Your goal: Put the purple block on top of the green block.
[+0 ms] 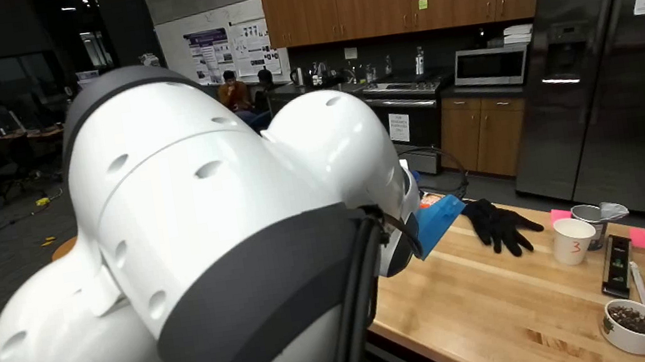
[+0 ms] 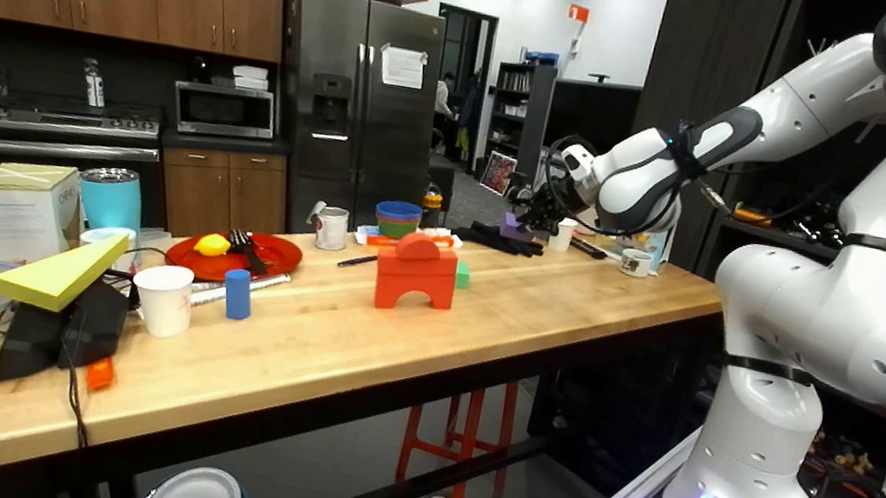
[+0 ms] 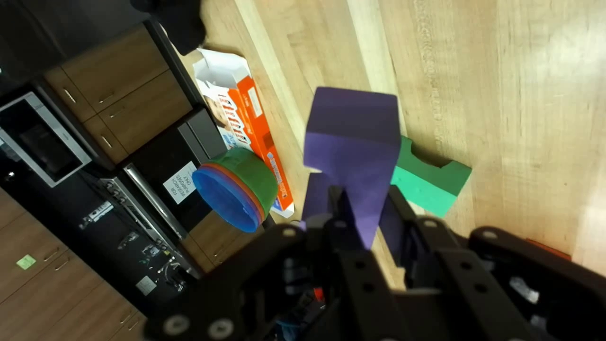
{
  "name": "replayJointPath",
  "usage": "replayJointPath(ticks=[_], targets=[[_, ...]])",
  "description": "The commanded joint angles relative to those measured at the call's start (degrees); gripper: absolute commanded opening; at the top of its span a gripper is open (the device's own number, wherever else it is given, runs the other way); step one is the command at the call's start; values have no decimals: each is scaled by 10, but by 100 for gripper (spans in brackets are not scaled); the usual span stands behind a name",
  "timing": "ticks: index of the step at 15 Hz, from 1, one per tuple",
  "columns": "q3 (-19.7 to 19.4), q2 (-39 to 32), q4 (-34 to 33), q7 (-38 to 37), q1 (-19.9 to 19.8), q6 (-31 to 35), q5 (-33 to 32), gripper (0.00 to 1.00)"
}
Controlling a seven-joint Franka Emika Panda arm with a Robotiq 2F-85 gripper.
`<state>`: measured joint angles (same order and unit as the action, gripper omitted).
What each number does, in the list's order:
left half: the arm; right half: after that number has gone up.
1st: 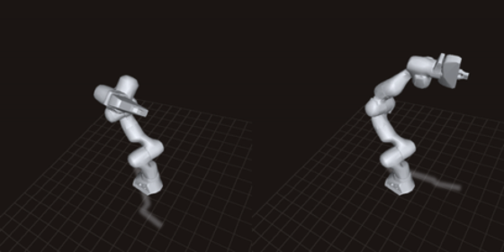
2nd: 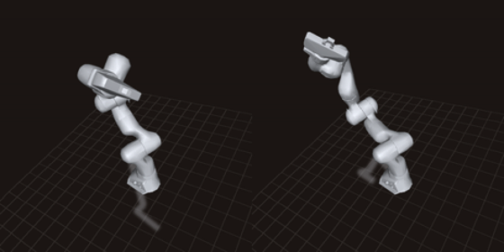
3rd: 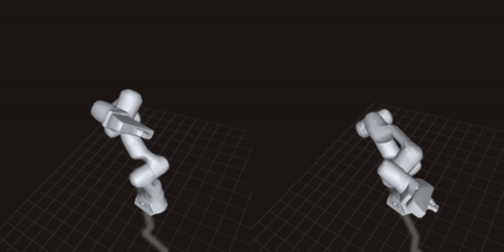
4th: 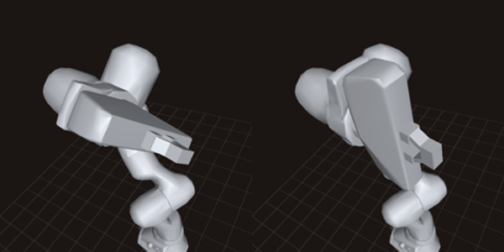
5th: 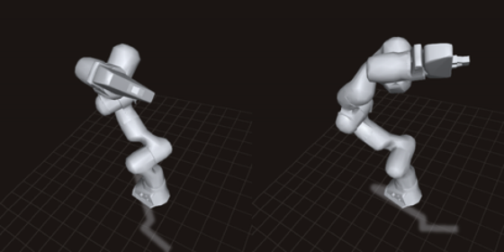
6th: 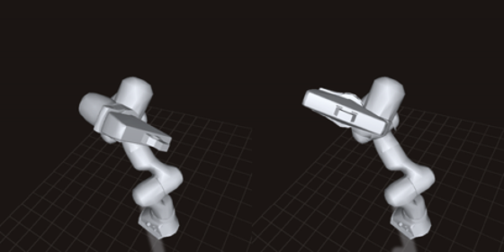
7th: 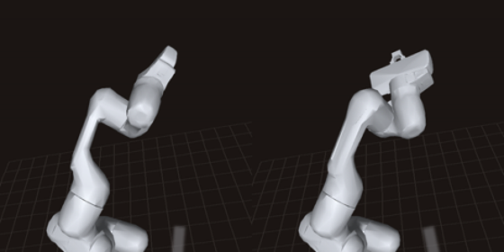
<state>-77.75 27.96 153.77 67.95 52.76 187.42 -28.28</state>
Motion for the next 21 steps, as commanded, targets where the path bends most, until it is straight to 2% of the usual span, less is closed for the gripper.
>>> replayJointPath(ticks=[1, 3, 5, 10, 11, 21], targets=[[-82, 35, -16, 38, 75, 2, -6, 5], [-116, 48, -29, 70, 111, -3, 12, 5], [-143, 51, -37, 87, 130, 8, 12, 5], [-180, 37, -23, 100, 134, 82, 14, 5], [-162, 37, -29, 92, 125, 52, 14, 22], [-171, 37, -23, 92, 125, 67, 13, 22]])
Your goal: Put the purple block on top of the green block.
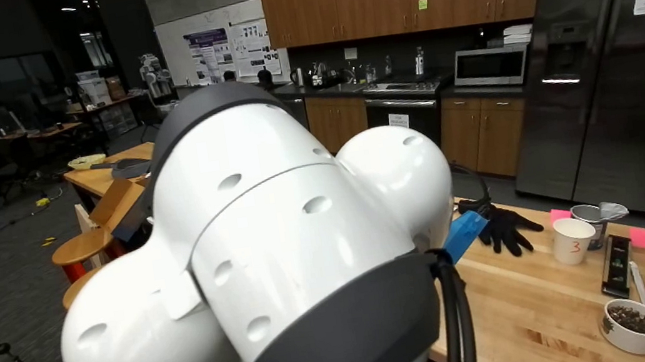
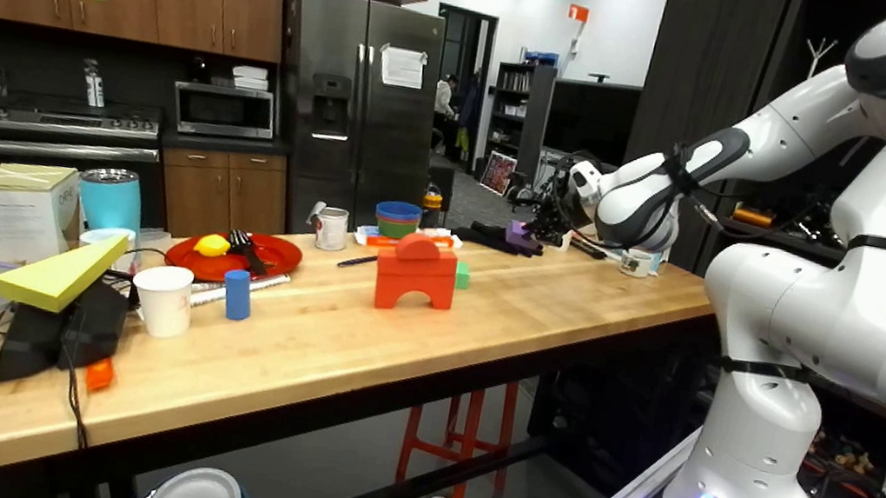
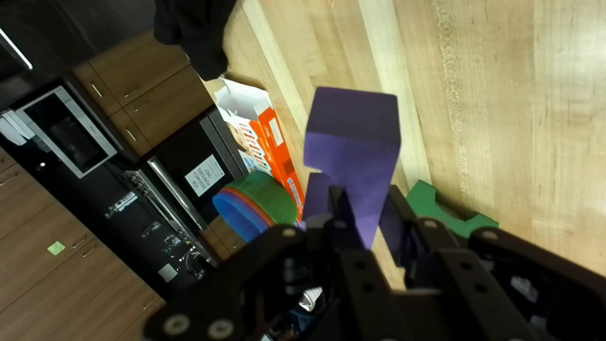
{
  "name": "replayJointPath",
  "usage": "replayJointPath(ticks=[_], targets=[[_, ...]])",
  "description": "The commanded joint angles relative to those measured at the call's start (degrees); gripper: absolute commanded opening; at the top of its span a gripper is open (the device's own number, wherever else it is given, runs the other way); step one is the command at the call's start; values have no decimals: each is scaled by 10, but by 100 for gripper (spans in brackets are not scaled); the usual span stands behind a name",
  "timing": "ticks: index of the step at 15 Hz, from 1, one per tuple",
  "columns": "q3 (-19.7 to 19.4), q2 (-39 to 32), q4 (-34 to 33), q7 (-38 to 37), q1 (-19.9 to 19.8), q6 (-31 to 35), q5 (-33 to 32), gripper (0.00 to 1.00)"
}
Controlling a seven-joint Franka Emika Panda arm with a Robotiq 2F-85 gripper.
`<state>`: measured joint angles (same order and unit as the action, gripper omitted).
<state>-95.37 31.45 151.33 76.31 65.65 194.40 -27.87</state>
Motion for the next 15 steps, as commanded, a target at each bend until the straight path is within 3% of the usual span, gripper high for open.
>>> replayJointPath(ticks=[1, 5, 6, 10, 15], targets=[[6, 2, 1, 9, -4, -2, 9, 22], [6, 2, 1, 9, -4, -2, 9, 22], [6, 2, 1, 9, -4, -2, 9, 5], [7, 8, -25, 100, -17, -60, -46, 5], [0, 19, -45, 229, 1, -103, -72, 5]])
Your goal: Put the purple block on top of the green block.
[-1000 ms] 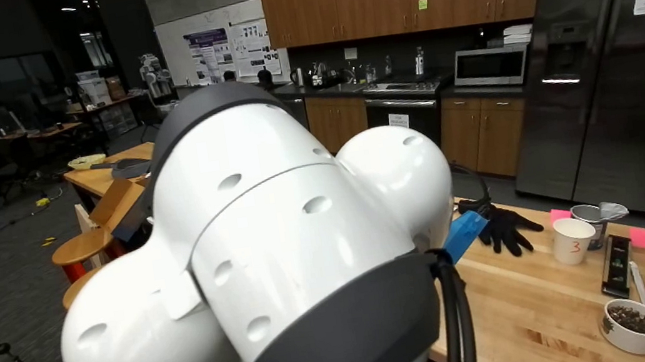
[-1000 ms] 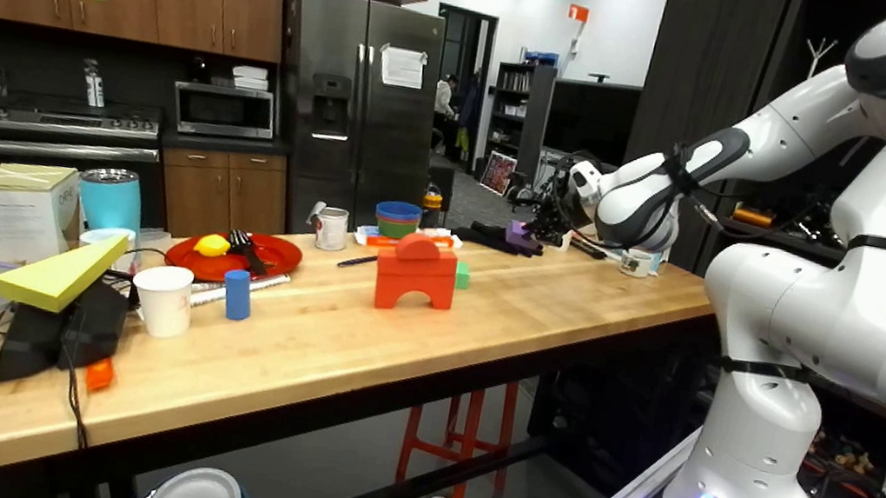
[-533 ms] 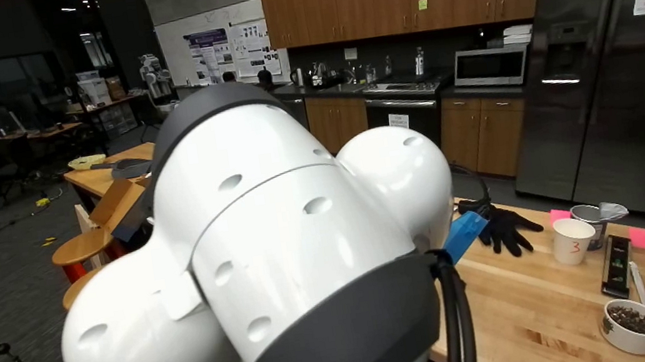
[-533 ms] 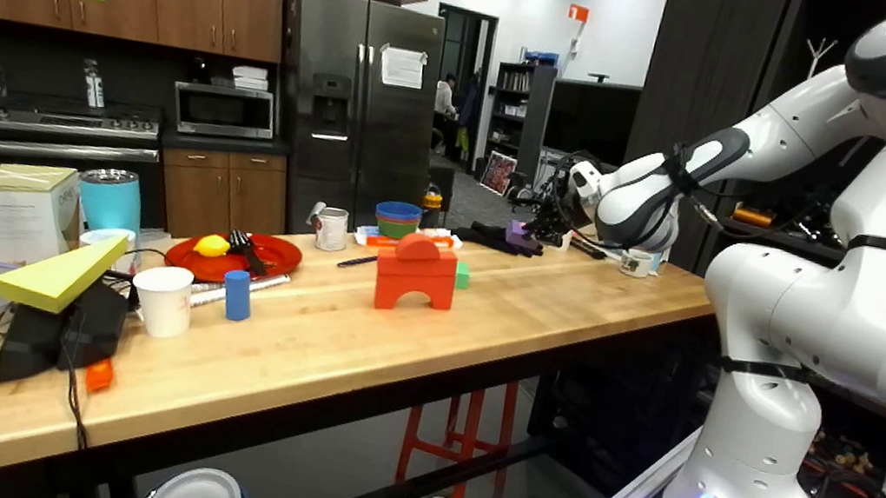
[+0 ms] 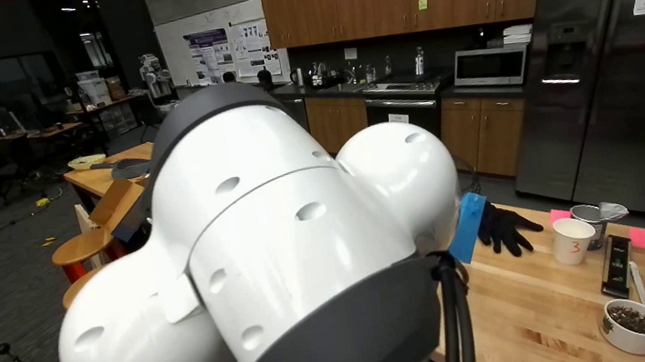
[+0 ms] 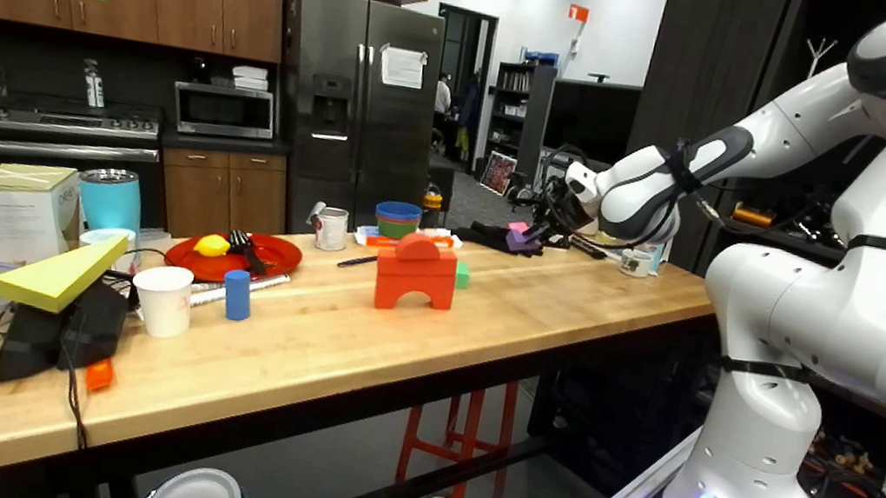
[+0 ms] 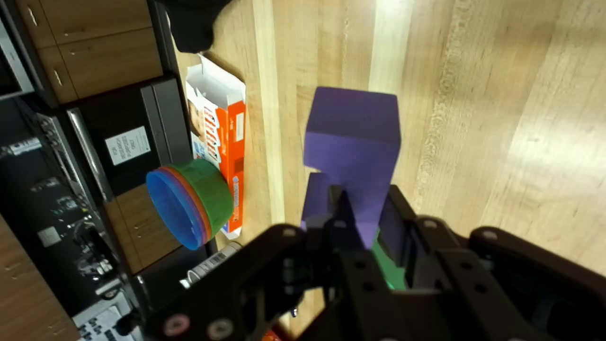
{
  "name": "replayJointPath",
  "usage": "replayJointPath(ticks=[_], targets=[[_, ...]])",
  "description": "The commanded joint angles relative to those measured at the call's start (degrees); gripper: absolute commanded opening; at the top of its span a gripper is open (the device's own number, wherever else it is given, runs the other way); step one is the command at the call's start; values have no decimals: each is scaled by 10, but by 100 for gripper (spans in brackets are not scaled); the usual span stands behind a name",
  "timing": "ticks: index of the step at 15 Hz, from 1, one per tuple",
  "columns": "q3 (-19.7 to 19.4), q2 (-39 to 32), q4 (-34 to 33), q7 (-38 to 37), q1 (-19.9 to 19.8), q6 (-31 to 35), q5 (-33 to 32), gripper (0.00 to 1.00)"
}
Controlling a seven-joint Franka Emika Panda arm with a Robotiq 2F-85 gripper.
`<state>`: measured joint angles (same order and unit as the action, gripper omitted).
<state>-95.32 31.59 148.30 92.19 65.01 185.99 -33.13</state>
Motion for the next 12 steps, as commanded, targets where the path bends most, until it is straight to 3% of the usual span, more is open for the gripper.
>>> replayJointPath(ticks=[1, 6, 9, 12], targets=[[0, 21, -17, 94, 9, -22, -22, 5], [24, 69, -48, 220, 10, -36, -37, 5], [54, 120, -88, 302, 19, -94, -40, 5], [65, 194, -136, 398, 56, -176, -15, 5]])
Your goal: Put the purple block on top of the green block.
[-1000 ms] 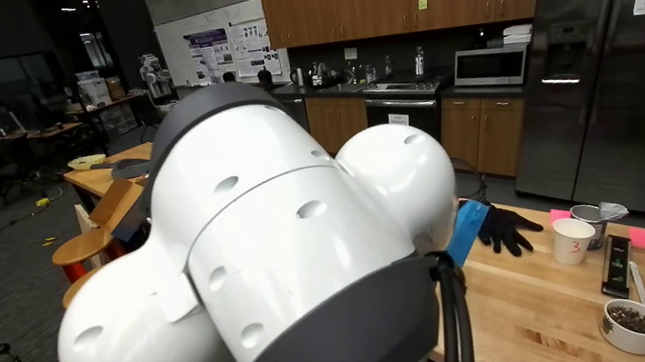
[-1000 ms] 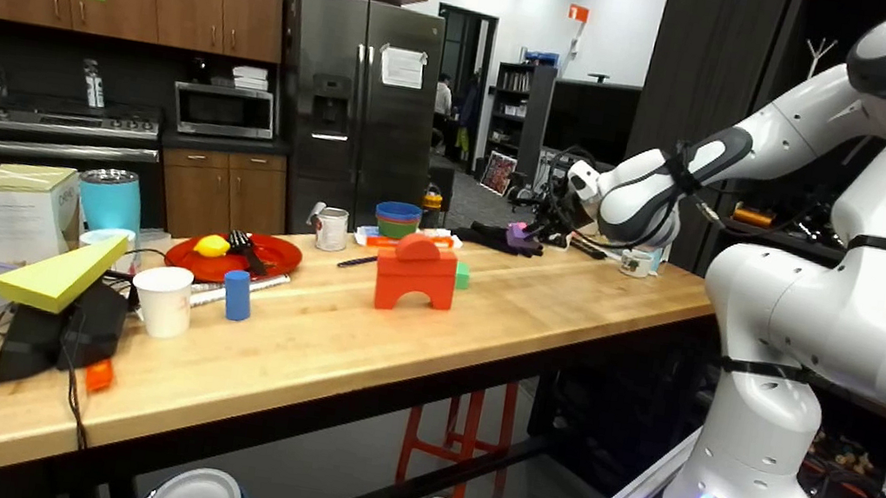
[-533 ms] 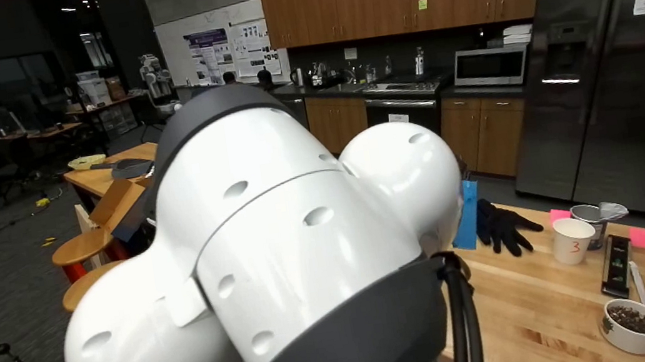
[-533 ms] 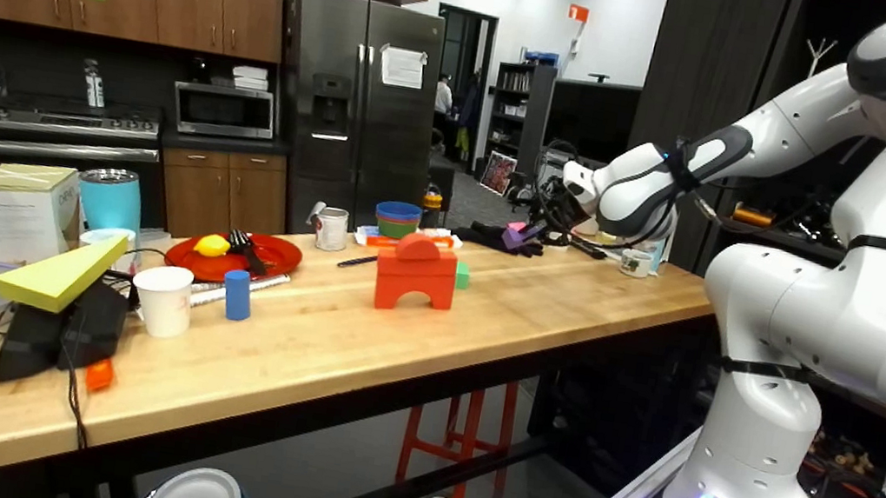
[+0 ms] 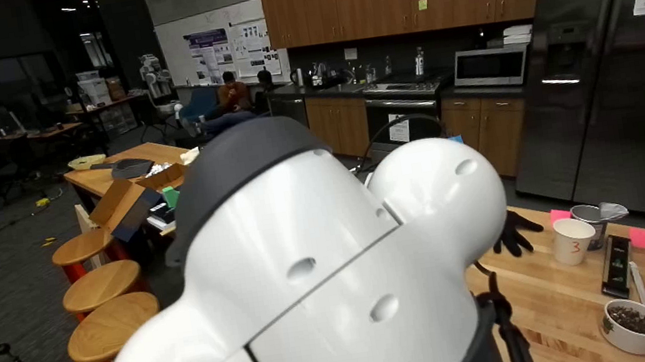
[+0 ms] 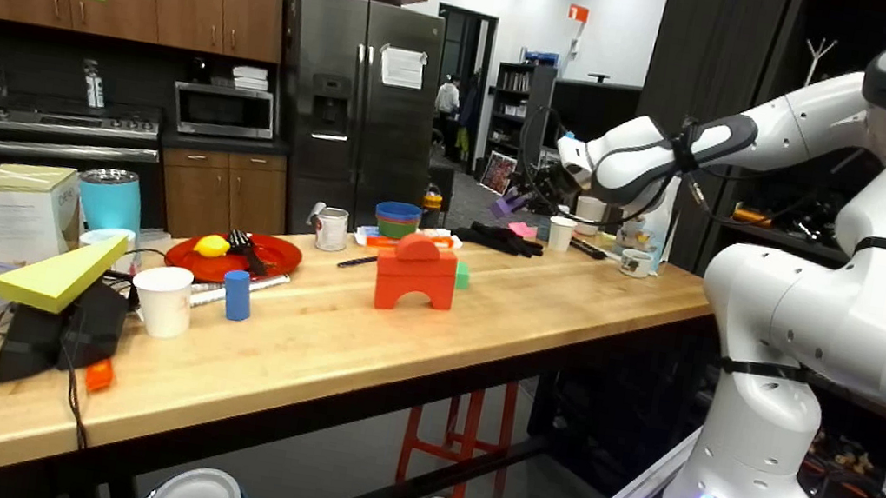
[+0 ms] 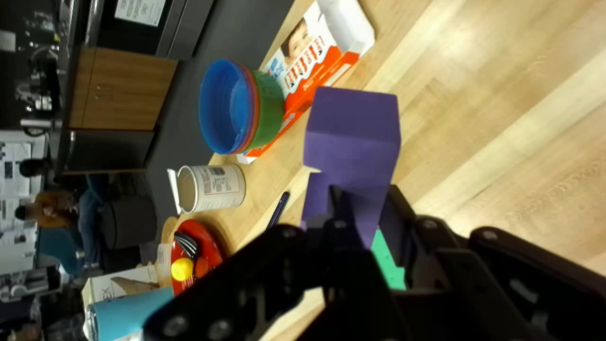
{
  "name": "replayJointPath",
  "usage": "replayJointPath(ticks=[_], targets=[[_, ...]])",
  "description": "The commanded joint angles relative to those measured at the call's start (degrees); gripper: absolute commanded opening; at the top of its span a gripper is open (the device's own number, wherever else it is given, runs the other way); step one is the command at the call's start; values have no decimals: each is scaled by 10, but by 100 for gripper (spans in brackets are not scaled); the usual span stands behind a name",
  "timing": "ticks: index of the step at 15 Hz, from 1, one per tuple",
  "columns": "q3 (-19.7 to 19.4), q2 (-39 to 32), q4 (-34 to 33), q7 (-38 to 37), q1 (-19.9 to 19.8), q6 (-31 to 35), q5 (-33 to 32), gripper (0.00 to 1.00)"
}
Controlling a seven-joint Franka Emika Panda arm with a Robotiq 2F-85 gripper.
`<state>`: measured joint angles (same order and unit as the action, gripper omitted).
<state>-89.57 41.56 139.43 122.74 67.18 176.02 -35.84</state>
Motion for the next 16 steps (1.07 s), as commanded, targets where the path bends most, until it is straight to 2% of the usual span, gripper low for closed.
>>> replayJointPath(ticks=[1, 7, 12, 13, 16], targets=[[10, 115, -61, 124, 47, -107, 24, 5], [8, 168, -117, 249, 95, -246, 133, 5], [-3, 190, -147, 292, 116, -295, 181, 5], [-4, 216, -156, 266, 125, -307, 147, 5], [-18, 239, -181, 264, 151, -331, 144, 5]])
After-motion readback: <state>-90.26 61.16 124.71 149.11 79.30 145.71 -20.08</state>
